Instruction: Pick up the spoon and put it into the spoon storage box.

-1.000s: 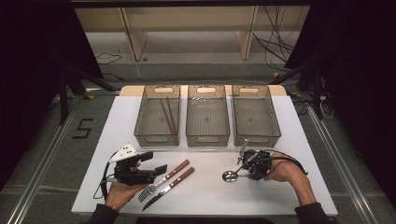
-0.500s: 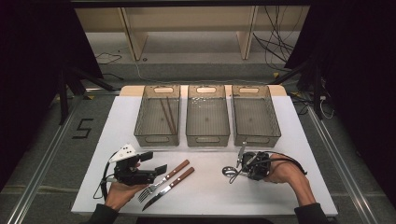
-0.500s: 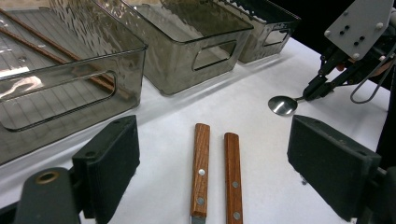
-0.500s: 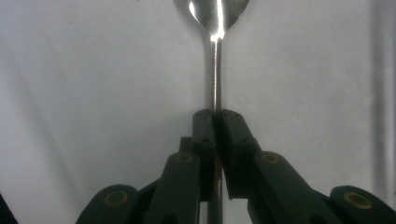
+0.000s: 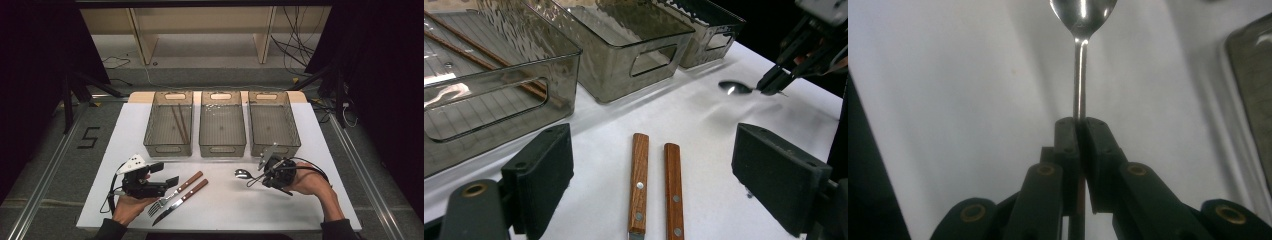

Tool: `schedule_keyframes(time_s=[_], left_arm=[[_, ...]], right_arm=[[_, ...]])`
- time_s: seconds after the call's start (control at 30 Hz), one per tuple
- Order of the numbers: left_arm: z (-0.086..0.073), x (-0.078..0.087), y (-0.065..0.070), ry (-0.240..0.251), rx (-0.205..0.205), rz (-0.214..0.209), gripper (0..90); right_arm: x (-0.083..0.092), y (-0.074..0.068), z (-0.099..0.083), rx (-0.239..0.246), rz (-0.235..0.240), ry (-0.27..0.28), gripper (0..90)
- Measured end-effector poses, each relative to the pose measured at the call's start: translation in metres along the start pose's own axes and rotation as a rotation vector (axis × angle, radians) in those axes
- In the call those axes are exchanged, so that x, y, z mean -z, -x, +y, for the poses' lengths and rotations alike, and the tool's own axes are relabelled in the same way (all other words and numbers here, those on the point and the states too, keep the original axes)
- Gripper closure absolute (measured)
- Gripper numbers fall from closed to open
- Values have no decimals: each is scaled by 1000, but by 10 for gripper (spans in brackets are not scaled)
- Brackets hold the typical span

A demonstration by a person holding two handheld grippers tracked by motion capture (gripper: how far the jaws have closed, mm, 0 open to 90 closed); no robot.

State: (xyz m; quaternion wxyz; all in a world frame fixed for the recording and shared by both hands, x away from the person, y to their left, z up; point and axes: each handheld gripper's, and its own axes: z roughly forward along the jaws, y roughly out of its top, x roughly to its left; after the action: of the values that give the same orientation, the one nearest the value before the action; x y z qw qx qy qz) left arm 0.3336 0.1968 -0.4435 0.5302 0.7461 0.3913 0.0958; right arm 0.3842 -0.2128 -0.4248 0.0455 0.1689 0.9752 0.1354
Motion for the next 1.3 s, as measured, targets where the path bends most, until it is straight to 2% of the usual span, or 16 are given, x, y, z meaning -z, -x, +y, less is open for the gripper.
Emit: schedule_keyframes(time_s=[0.1,0.17,0.3,0.4,0.53,0.67,0.97,1.0,1.07,1.3], left_arm=[[0,0,0,0,0,1,165],[0,0,-1,3,-1,1,165],[0,0,-1,7,0,5,165],[0,0,-1,7,-4,6,165],[0,0,0,13,-9,6,165],[0,1,1,18,-19,1,164],[0,1,0,24,-16,2,164],[0,1,0,24,-16,2,164],[0,1,0,24,-16,3,164],[0,1,0,25,-16,5,164]], right_arm=[[9,1,0,-31,9,67,854],[12,0,1,-75,13,96,854],[16,4,2,-133,4,163,854],[18,7,2,-177,-1,202,854],[21,9,3,-215,-9,235,854],[27,13,6,-256,-22,290,854],[35,22,23,-316,-48,344,853],[35,22,25,-336,-42,345,853],[35,25,27,-330,-50,363,853],[42,34,42,-390,-43,411,854]])
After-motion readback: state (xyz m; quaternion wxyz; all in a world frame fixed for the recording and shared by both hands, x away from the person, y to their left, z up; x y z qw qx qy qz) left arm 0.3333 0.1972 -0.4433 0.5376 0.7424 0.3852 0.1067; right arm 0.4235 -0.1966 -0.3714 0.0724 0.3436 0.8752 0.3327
